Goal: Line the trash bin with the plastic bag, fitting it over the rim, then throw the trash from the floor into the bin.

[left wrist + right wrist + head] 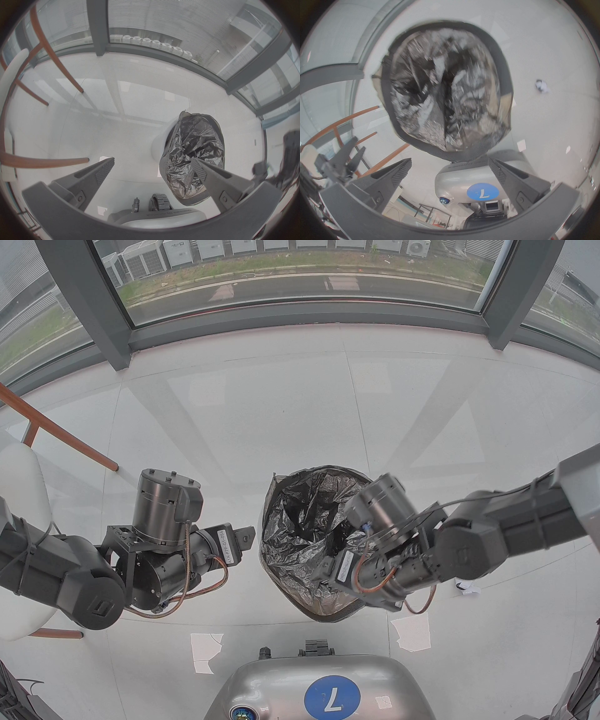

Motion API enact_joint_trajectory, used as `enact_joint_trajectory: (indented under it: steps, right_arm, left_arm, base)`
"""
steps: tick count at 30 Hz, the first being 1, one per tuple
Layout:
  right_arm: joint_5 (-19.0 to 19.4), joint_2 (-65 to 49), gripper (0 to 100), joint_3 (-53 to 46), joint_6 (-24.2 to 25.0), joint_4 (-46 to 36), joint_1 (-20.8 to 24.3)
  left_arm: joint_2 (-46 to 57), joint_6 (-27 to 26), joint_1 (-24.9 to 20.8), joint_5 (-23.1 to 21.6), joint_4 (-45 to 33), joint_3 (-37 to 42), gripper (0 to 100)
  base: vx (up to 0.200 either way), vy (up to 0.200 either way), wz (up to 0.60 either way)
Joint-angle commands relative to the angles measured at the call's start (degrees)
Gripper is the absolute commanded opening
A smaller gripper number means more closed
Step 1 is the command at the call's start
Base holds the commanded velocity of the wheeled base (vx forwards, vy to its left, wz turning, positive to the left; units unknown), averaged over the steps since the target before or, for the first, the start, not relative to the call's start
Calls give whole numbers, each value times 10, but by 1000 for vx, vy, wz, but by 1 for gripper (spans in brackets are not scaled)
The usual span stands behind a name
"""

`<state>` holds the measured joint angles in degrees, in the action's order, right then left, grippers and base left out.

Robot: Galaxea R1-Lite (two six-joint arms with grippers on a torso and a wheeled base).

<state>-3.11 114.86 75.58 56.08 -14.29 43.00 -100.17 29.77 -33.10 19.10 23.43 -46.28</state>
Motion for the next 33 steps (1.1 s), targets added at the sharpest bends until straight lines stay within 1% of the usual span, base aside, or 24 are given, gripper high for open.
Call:
enact_joint_trajectory:
  steps: [1, 2, 5, 10, 14, 16, 21, 28, 33]
  right_arm:
    - [4, -66, 100, 55, -56, -21, -52]
    - [5, -64, 100, 71, -63, -20, -63]
    - [6, -59, 100, 101, -64, -21, -77]
    - [7, -42, 100, 133, -81, -21, -94]
    - [6, -30, 100, 147, -85, -17, -96]
    - [6, -24, 100, 153, -85, -16, -95]
    - [6, -14, 100, 158, -85, -14, -95]
    - [6, -12, 100, 160, -86, -14, -97]
    - [-1, 14, 100, 159, -86, -14, -108]
  left_arm:
    - [15, -31, 5, -33, 1, -26, 100]
    - [11, -27, 3, -43, 0, -43, 100]
    - [-3, -10, 1, -57, 1, -63, 100]
    - [-48, 51, -9, -57, -1, -125, 100]
    - [-72, 91, -15, -57, -1, -149, 100]
    - [-81, 104, -29, -57, -2, -162, 100]
    - [-107, 125, -36, -56, -4, -183, 100]
    - [-136, 128, -37, -55, -2, -197, 100]
    - [-147, 140, -41, -54, -1, -207, 100]
  base:
    - [0, 0, 0]
    - [0, 0, 0]
    - [0, 0, 0]
    - [0, 0, 0]
    - [0, 0, 0]
    - [0, 0, 0]
    - [0, 0, 0]
    - [0, 0, 0]
    - [0, 0, 0]
